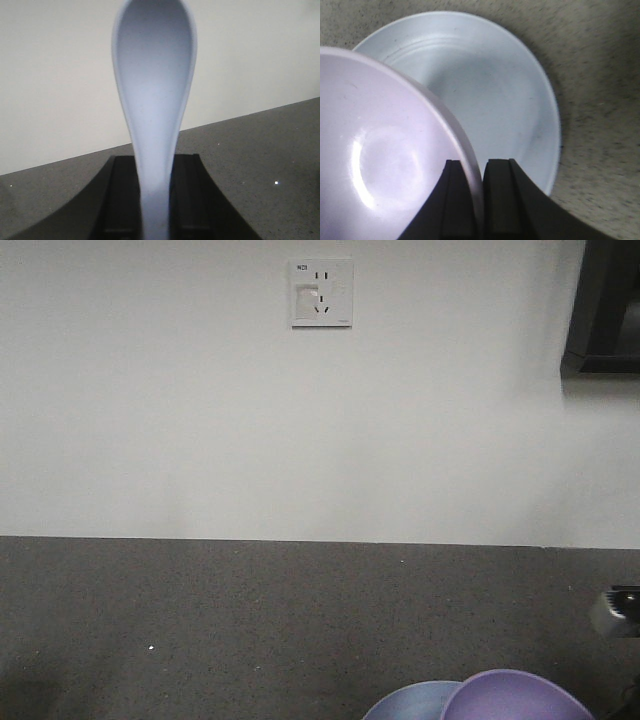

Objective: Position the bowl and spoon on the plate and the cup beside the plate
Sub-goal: 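Lower the lavender bowl onto the blue plate and open the right gripper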

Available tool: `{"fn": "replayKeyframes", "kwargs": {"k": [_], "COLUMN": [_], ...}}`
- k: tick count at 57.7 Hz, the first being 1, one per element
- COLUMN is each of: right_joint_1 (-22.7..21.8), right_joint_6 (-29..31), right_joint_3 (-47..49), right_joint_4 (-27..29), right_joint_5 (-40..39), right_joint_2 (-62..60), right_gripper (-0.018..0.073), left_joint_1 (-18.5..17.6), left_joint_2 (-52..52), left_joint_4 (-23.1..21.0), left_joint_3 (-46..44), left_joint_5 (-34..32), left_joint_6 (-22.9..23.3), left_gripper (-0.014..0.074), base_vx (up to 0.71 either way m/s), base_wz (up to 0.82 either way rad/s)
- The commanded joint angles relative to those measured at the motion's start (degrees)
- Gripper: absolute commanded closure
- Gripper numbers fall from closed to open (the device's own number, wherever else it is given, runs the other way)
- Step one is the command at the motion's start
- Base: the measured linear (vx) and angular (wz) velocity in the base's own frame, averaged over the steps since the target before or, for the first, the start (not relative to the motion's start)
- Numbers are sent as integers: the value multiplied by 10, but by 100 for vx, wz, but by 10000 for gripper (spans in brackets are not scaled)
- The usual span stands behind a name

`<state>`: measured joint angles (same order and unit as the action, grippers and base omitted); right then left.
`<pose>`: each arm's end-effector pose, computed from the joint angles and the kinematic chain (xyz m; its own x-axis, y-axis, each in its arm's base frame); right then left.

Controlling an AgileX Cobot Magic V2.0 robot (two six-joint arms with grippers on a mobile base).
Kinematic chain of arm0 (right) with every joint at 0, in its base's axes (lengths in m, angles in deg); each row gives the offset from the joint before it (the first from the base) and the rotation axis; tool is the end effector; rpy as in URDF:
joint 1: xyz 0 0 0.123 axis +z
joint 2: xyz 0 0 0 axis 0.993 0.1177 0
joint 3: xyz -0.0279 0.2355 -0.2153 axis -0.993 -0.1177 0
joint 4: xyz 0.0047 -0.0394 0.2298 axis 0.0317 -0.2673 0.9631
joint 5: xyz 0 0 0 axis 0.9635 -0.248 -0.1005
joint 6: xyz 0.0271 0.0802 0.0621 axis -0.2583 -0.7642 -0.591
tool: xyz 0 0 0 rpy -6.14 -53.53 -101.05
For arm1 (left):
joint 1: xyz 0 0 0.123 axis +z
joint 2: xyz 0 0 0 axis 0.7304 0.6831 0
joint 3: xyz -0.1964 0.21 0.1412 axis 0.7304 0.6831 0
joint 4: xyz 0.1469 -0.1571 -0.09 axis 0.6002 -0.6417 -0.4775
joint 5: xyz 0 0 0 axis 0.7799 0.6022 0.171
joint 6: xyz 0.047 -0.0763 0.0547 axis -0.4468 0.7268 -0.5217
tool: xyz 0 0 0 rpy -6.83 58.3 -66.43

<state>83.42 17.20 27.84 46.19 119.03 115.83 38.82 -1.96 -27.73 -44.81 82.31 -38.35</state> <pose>0.1872 0.0341 0.3108 -0.8696 -0.0684 -0.4889 -0.2138 0.9448 0.2481 0.0233 -0.0143 0.3451 -0.0091 0.1264 -0.9919 0.2454 0.9619 0.1204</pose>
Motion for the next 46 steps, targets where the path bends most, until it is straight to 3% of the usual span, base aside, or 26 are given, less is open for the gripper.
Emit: {"fn": "replayKeyframes", "kwargs": {"k": [1, 9, 26, 36, 46], "right_joint_1": [27, 47, 47, 47, 47], "right_joint_6": [-21, -28, -18, -8, -8], "right_joint_3": [23, 26, 26, 26, 26], "right_joint_4": [12, 18, 28, 30, 30], "right_joint_5": [-41, -70, -112, -118, -123], "right_joint_2": [25, 71, 124, 126, 126], "right_gripper": [568, 568, 545, 426, 225], "left_joint_1": [-3, -3, -3, -3, -3], "left_joint_2": [6, 6, 6, 6, 6], "left_joint_4": [-10, -10, -10, -10, -10], "left_joint_3": [-13, -13, -13, -13, -13], "left_joint_5": [-49, -49, -47, -47, -47], "left_joint_6": [3, 3, 3, 3, 3], "left_gripper": [596, 596, 596, 595, 593], "base_vx": [0, 0, 0, 0, 0], "base_wz": [0, 0, 0, 0, 0]}}
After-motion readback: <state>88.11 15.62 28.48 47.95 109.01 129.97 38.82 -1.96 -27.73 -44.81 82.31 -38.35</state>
